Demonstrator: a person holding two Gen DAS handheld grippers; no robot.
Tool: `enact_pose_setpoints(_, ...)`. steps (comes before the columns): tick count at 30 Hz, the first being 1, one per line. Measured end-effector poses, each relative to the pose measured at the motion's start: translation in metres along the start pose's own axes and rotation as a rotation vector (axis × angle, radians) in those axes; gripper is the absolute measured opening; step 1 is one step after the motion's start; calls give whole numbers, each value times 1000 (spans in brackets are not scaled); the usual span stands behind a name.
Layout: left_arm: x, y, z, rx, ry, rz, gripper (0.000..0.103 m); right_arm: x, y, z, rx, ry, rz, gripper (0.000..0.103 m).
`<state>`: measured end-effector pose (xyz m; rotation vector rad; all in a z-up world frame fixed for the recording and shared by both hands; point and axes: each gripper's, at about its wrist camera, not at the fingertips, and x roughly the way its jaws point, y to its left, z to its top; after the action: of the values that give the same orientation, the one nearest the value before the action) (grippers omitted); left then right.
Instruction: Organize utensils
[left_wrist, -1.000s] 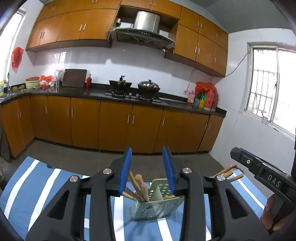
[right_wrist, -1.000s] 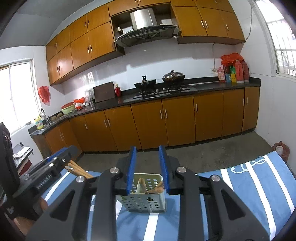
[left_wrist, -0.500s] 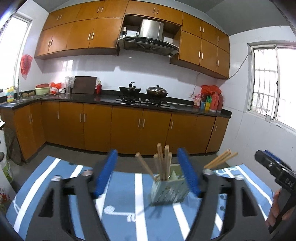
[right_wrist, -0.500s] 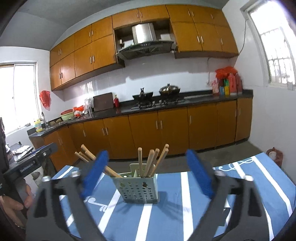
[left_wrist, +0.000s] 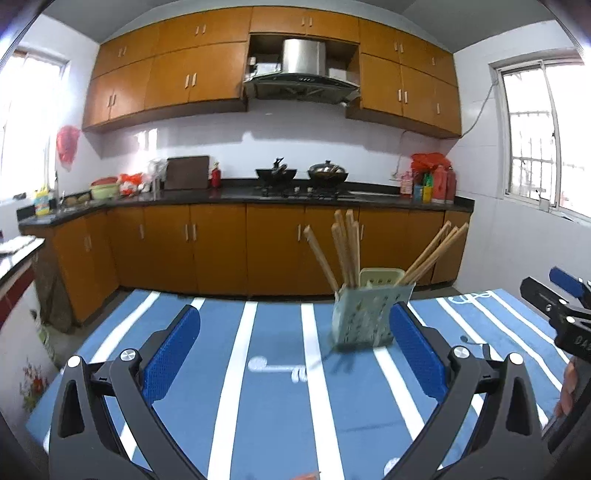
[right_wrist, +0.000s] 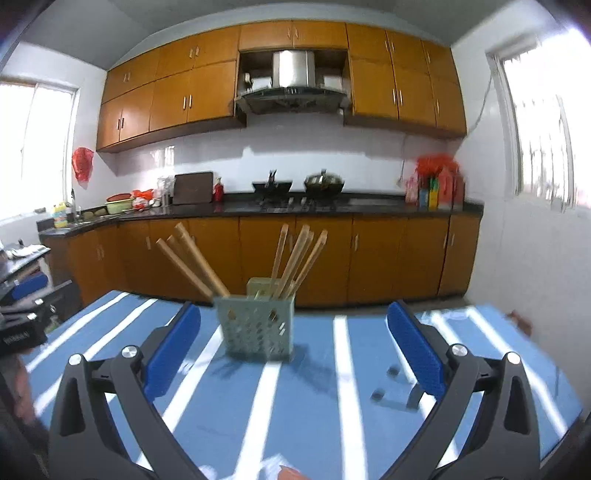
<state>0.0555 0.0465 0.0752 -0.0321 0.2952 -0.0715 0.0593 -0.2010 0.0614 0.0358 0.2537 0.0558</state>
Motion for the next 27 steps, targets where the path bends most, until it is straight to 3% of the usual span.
enact_pose_setpoints(4,-8,6,-18,-34,30,23,101,-12,-1,-17,51,4,-9,99)
enact_pose_setpoints(12,-25,2,-43,-11,32,47,101,-28,13,-48,0,-3,-44,99)
enact_pose_setpoints(27,-38,-13,-82,16,52,49,101,-36,21,-89,-18,65,-37,99)
